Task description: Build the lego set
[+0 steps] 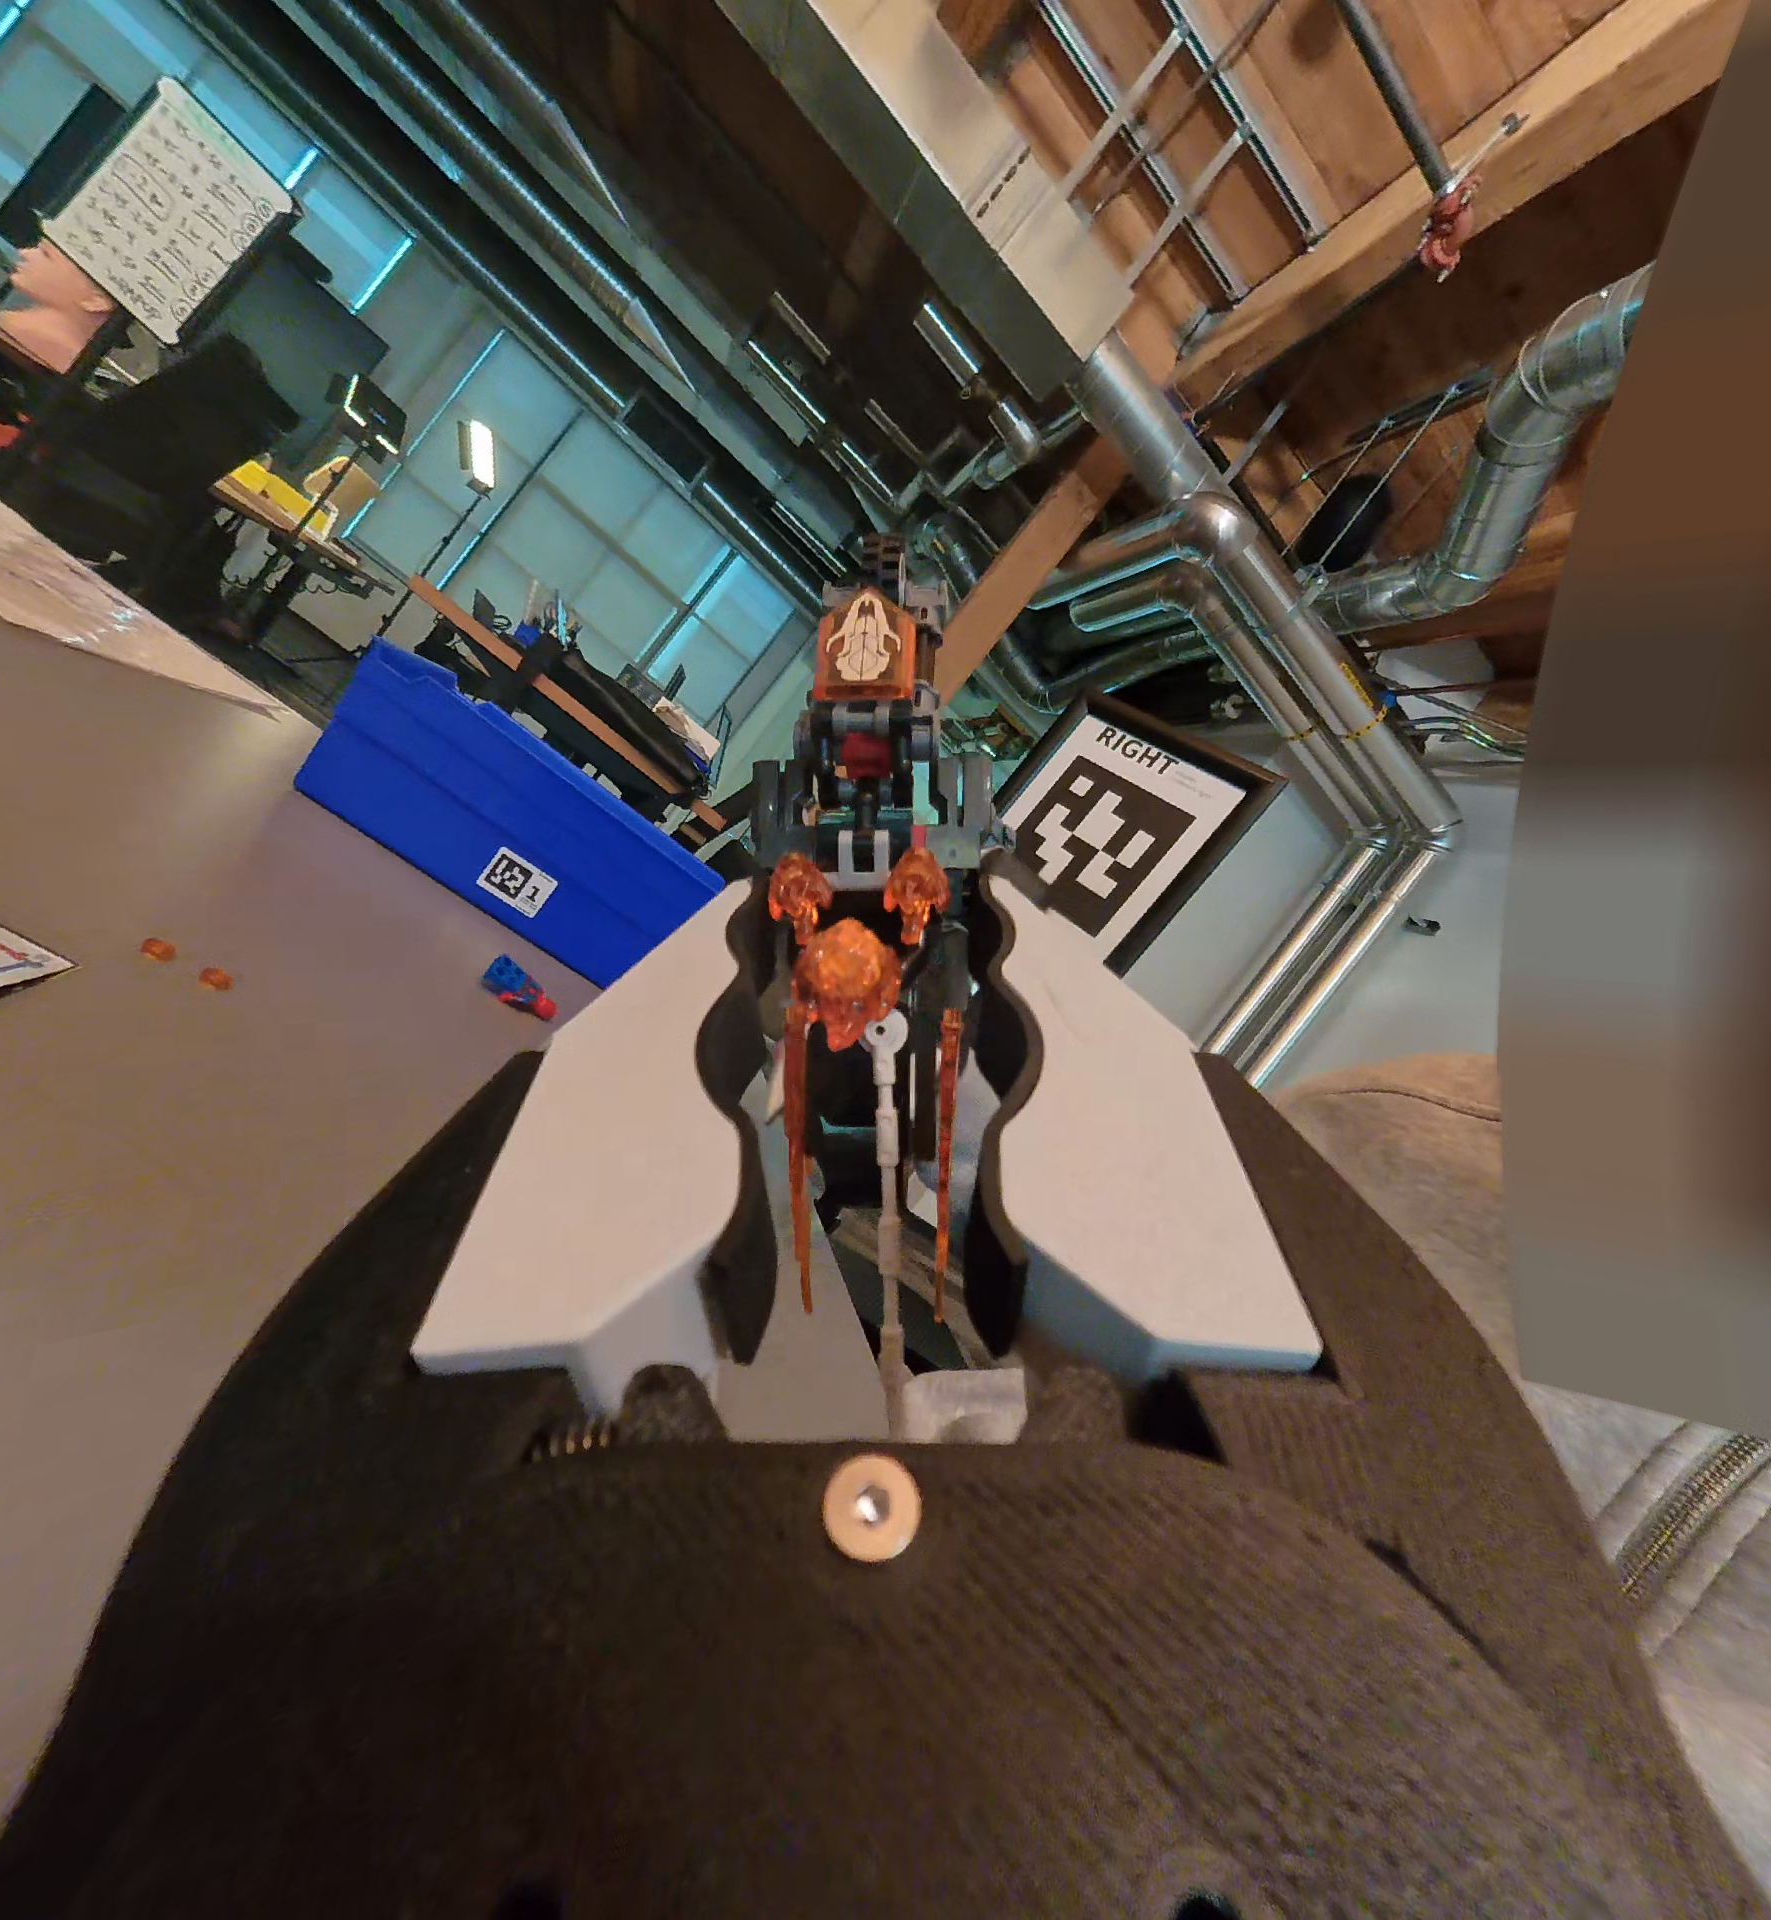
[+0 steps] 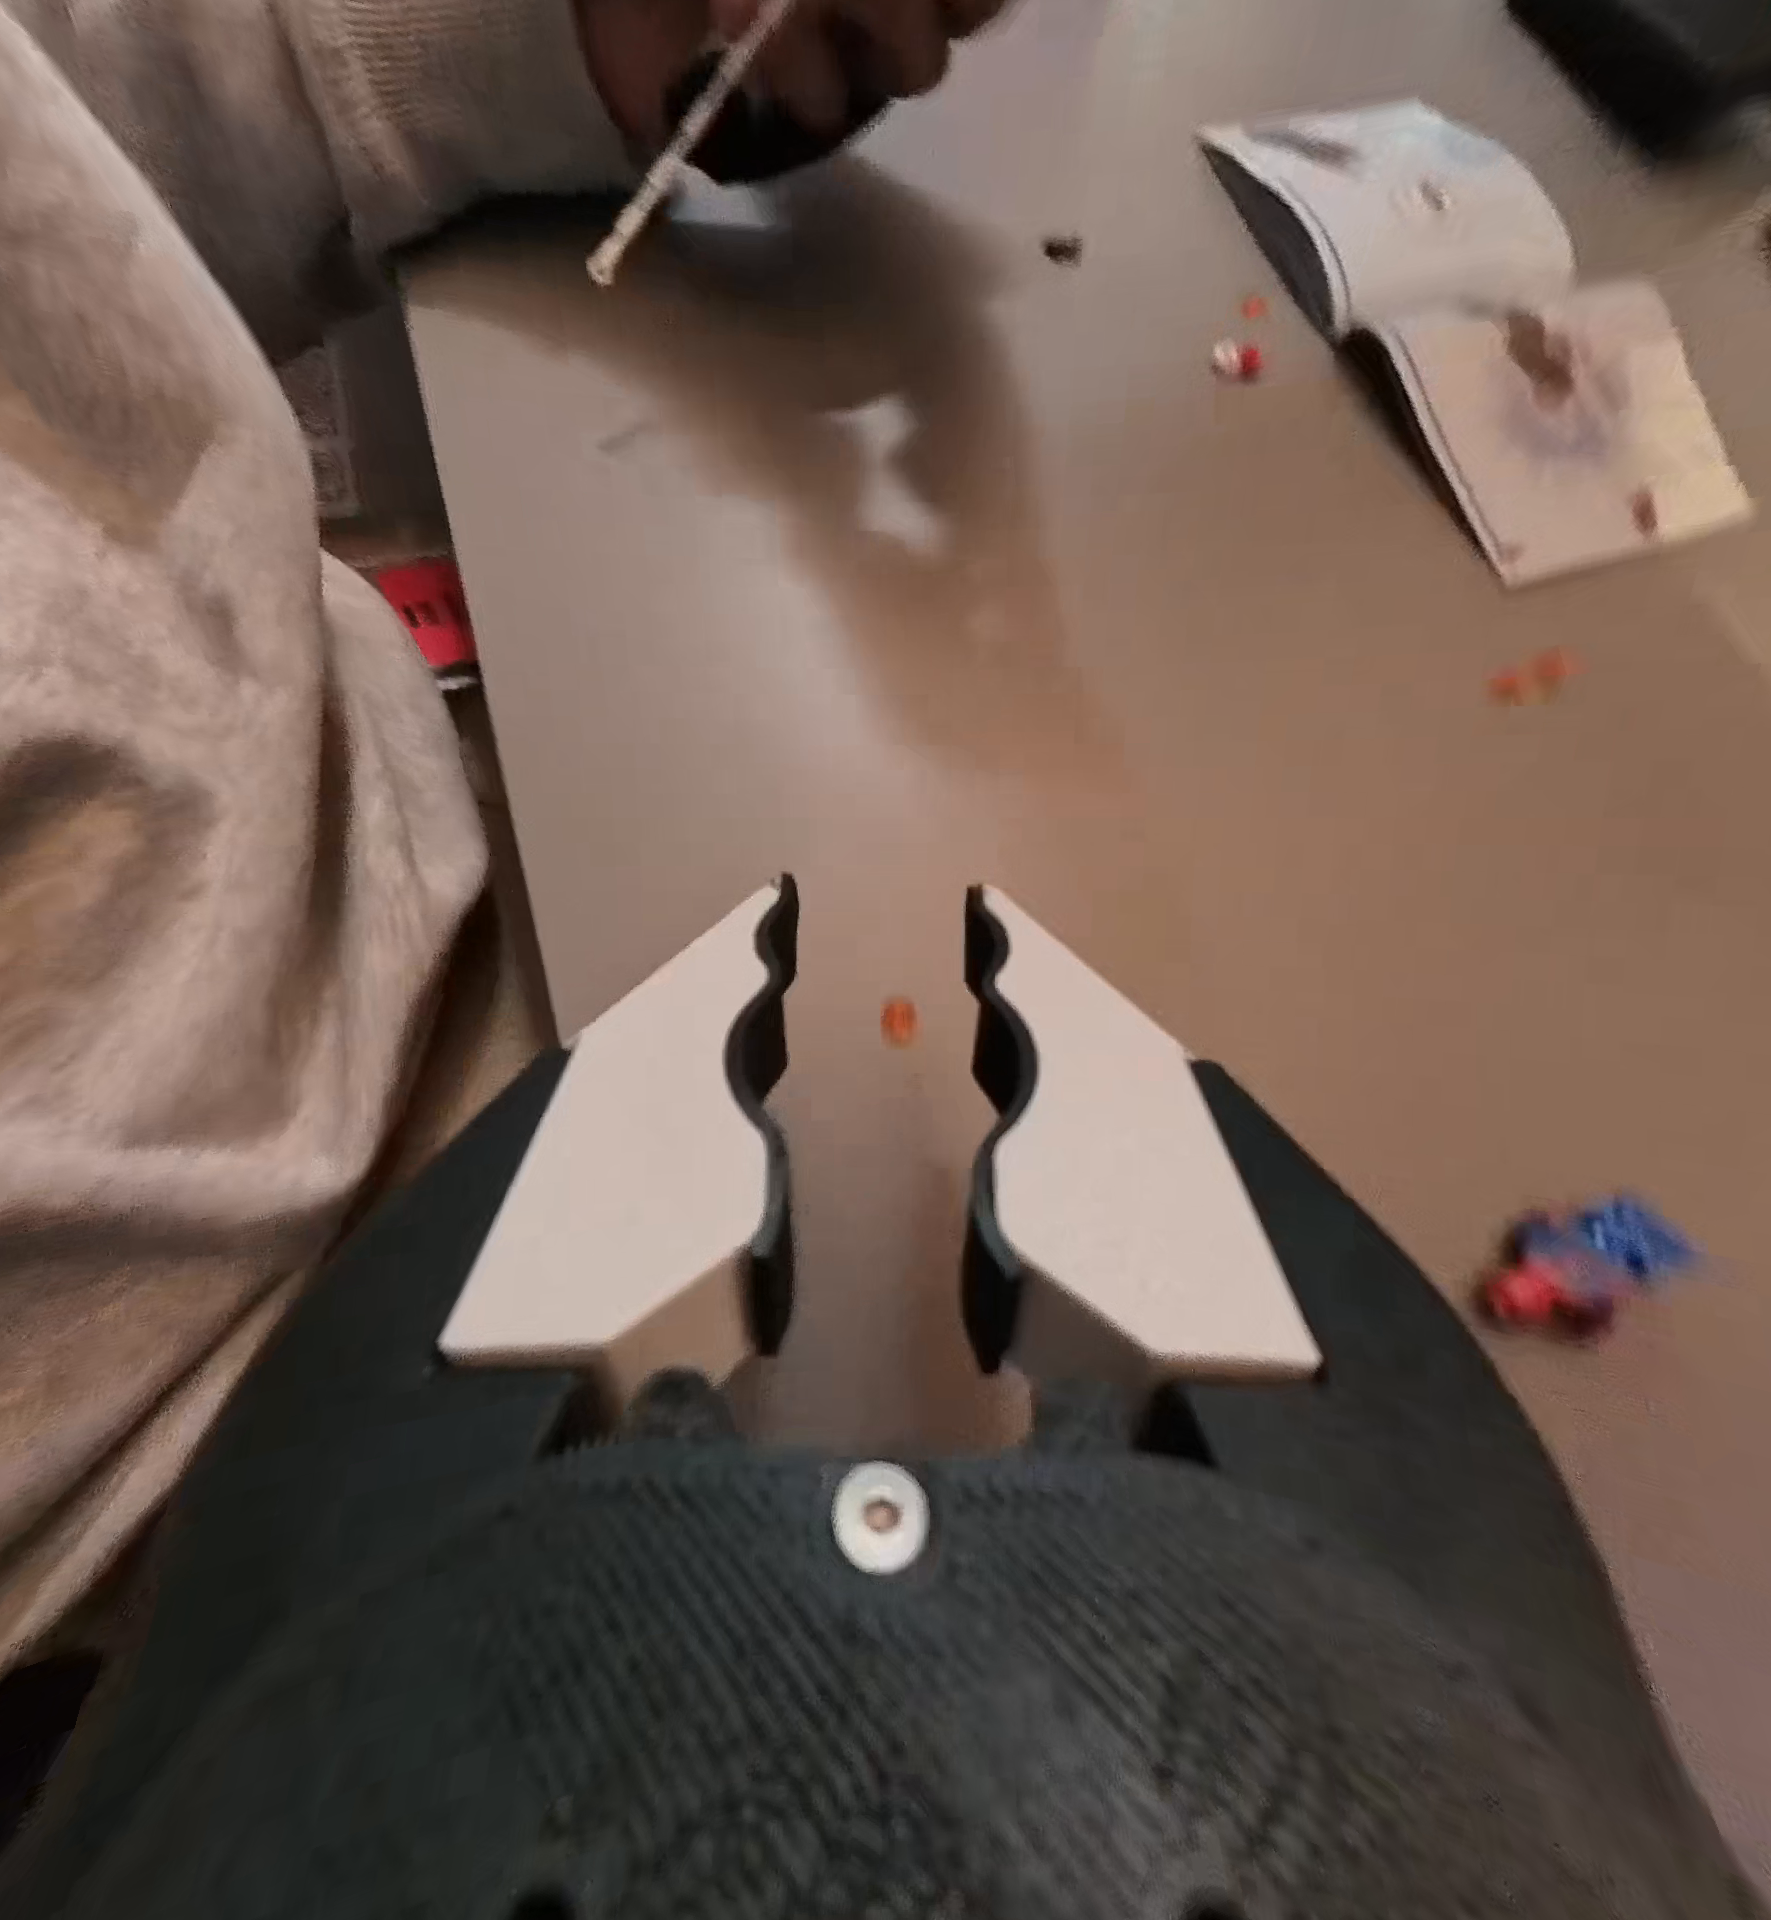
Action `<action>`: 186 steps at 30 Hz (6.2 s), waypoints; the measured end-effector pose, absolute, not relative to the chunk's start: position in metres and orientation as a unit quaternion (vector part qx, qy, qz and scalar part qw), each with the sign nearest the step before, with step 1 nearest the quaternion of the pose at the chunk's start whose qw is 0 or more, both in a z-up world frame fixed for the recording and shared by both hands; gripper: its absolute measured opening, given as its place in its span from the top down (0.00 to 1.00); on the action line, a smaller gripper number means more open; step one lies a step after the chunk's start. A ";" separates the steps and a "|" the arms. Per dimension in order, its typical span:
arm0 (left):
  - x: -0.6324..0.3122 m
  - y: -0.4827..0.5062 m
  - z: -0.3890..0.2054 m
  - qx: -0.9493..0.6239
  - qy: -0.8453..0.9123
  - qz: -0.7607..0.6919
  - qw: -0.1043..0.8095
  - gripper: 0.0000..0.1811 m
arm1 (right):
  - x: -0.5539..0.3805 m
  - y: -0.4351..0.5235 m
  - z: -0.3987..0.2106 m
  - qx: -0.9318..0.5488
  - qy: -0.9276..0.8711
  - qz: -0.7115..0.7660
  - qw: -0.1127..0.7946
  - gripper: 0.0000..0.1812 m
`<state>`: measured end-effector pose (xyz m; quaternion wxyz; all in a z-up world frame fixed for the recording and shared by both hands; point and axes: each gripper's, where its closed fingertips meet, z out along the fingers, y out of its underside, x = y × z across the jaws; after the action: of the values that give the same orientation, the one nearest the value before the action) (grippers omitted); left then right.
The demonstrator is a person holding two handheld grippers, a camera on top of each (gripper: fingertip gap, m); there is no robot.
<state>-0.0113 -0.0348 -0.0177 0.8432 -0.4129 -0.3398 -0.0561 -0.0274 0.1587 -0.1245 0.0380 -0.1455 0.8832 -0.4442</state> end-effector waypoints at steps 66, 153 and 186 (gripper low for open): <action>-0.006 -0.025 0.014 -0.385 -0.320 0.254 0.827 0.81 | 0.004 -0.036 0.044 0.045 0.497 -0.800 0.333 0.98; -0.022 -0.050 -0.012 -0.421 -0.388 0.239 0.784 0.81 | -0.072 0.065 -0.100 0.042 0.856 -0.510 0.071 0.89; -0.021 -0.080 -0.014 -0.382 -0.417 0.244 0.788 0.81 | -0.066 -0.009 -0.148 -0.015 0.889 -0.447 0.102 0.97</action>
<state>-0.0214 -0.0795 -0.0137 0.7877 -0.3822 -0.4171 0.2440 -0.0657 -0.0091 -0.1480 0.1017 -0.0148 0.8888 -0.4466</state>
